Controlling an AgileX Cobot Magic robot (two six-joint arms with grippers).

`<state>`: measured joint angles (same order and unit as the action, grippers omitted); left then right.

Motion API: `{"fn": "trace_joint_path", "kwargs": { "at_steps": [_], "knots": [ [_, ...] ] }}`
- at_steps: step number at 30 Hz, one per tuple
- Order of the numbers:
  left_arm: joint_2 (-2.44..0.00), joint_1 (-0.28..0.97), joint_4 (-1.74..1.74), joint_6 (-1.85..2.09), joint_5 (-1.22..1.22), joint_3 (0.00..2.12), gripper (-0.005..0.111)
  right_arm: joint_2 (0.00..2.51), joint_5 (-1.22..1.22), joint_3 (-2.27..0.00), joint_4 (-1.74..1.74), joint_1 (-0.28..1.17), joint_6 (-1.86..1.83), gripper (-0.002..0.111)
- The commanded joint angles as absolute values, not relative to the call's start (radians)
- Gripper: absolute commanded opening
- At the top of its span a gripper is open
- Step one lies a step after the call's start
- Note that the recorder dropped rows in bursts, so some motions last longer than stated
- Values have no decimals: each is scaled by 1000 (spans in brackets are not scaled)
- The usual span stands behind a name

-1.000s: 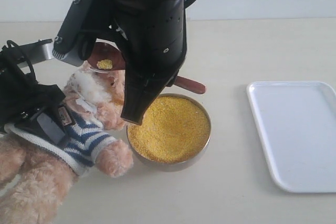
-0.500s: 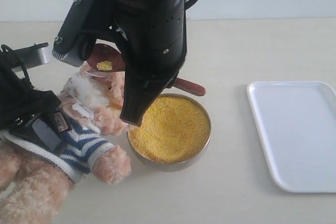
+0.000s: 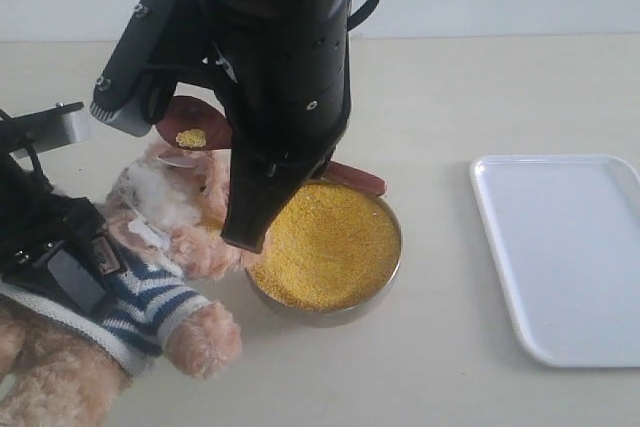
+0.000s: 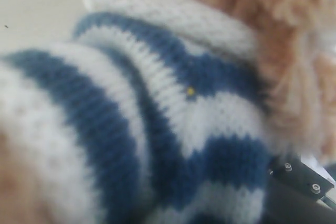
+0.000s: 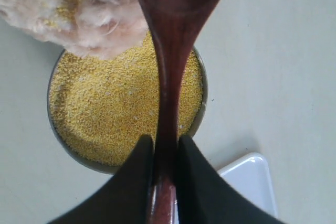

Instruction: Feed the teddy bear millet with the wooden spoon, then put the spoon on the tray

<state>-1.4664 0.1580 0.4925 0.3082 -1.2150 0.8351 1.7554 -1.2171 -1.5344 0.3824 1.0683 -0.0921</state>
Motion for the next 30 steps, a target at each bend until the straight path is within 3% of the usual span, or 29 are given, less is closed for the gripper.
{"fn": "trace_joint_path", "kwargs": {
  "at_steps": [1, 30],
  "knots": [
    [-1429, 162, 508, 307, -1221, 833, 4, 1743, -1221, -1535, 371, 1066, -95, 0],
    [-1429, 162, 508, 307, -1221, 833, 4, 1637, -1221, -1477, 233, 1026, -77, 0]
  ]
}}
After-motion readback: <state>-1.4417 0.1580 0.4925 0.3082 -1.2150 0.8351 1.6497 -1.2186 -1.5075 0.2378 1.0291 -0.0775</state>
